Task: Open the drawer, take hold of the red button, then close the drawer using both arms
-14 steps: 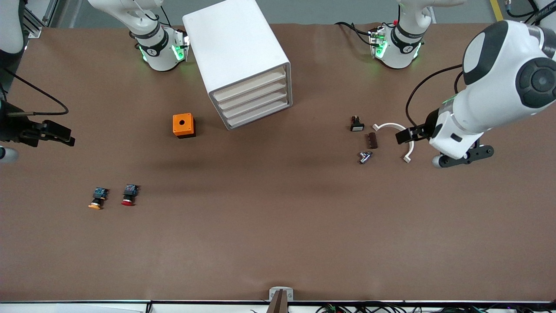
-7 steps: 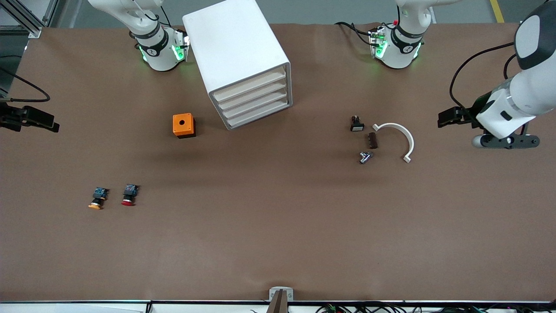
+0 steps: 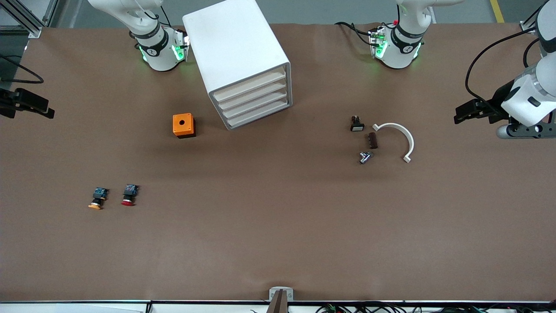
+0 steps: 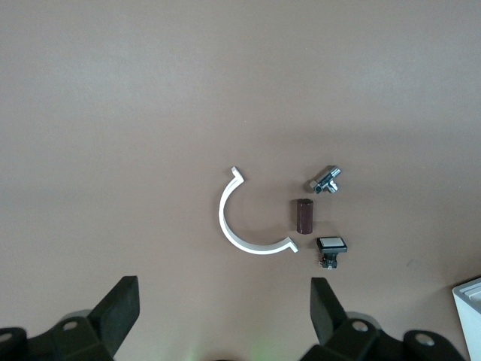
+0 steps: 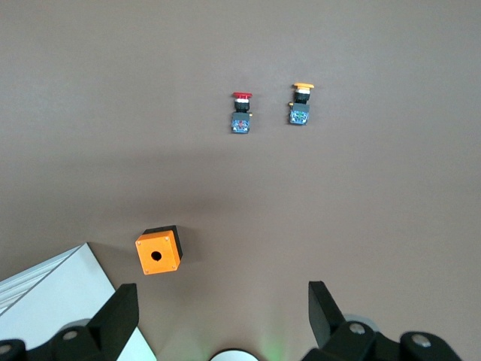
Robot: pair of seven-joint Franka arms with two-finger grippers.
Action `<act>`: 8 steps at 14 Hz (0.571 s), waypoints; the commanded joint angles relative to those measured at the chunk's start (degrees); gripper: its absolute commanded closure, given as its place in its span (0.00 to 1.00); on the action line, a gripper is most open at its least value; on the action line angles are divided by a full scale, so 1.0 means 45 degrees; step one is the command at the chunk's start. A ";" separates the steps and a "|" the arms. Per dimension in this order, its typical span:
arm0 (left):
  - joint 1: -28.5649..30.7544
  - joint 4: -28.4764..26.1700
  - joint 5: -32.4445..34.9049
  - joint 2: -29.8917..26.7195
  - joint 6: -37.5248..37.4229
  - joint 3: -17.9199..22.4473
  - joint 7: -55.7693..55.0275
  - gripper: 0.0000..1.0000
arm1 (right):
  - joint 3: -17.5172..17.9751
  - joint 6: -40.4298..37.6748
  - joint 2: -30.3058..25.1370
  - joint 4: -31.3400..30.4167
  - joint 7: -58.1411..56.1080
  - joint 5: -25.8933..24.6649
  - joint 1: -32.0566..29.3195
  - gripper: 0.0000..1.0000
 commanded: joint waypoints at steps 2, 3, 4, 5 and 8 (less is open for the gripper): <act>-0.0412 0.0094 0.0722 -0.0259 0.0270 0.0306 0.0144 0.00 | -0.0002 0.0437 -0.0908 -0.1286 0.0006 0.0568 -0.0519 0.00; -0.0315 0.0425 0.0744 -0.0181 0.0251 0.0229 0.0086 0.00 | 0.0037 0.0769 -0.1396 -0.1851 -0.0014 0.0590 -0.0462 0.00; -0.0179 0.0757 0.0705 -0.0161 0.0193 0.0190 0.0027 0.00 | 0.0076 0.0927 -0.1594 -0.2070 0.0006 0.0552 -0.0404 0.00; -0.0178 0.0992 0.0705 -0.0142 0.0153 0.0189 0.0046 0.00 | 0.0077 0.0909 -0.1634 -0.2091 0.0025 0.0551 -0.0403 0.00; -0.0197 0.1520 0.0627 -0.0142 0.0134 0.0228 -0.0051 0.00 | 0.0038 0.0987 -0.1713 -0.2150 0.0045 0.0454 -0.0169 0.00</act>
